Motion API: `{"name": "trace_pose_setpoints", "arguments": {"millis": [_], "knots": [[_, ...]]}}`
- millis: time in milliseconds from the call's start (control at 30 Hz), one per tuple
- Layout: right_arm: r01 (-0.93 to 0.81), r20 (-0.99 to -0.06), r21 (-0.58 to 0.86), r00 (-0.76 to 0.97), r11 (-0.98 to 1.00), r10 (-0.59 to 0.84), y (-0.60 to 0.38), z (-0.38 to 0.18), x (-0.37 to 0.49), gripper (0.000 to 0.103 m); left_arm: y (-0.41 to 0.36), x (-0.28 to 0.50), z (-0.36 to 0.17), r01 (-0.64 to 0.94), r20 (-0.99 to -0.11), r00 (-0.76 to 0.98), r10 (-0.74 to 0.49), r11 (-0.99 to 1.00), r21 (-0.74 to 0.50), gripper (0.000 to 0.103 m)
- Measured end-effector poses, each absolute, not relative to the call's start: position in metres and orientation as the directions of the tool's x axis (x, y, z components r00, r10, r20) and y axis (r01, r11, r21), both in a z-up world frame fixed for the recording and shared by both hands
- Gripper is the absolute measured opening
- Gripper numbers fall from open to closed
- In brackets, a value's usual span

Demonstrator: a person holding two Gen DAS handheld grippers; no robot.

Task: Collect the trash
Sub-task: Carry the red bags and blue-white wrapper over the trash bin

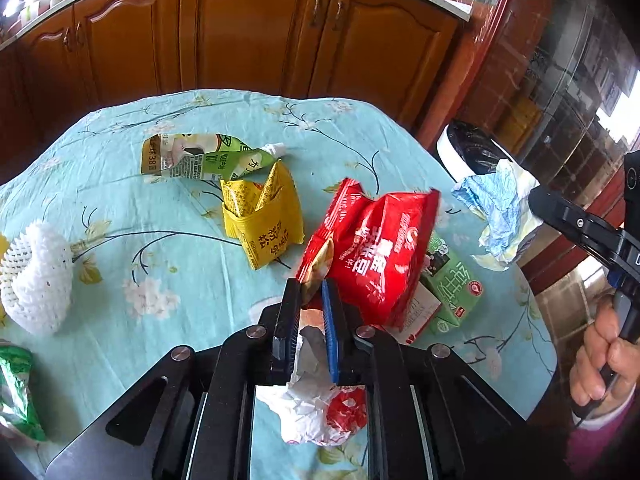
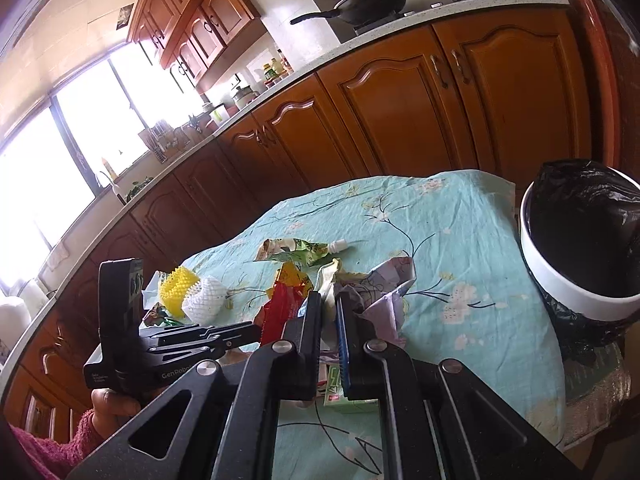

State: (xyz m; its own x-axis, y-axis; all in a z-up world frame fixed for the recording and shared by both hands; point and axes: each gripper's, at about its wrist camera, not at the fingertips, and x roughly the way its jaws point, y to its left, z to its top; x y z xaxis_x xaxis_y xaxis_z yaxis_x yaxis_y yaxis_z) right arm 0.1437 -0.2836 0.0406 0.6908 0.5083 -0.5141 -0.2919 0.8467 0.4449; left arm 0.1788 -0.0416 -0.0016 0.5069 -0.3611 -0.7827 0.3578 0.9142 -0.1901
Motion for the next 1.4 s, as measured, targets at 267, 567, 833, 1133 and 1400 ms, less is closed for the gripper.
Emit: {"name": "trace_pose_setpoints", "arguments": {"millis": [267,567,833,1133,1400], "knots": [[-0.279,-0.508,0.454,0.699,0.846,0.503,-0.293,0.039,0.140,0.007,-0.051,0.185,0.004,0.391,-0.779,0.509,-0.366,0.905,-0.169,0.004],[-0.262,-0.495,0.463,0.715,0.847,0.493,-0.308,0.039,0.137,0.007,-0.055,0.182,0.014,0.390,-0.766,0.534,-0.357,0.908,-0.151,0.002],[-0.239,-0.488,0.471,0.731,0.849,0.477,-0.324,0.039,0.133,0.007,-0.070,0.177,0.033,0.405,-0.723,0.587,-0.364,0.905,-0.126,0.000],[-0.185,-0.490,0.460,0.763,0.869,0.422,-0.357,0.043,0.132,0.007,-0.114,0.184,0.049,0.469,-0.693,0.582,-0.425,0.872,-0.141,0.000],[-0.113,-0.500,0.442,0.793,0.890,0.349,-0.398,0.046,0.135,0.007,-0.164,0.193,0.063,0.537,-0.674,0.560,-0.482,0.830,-0.147,0.000]]}}
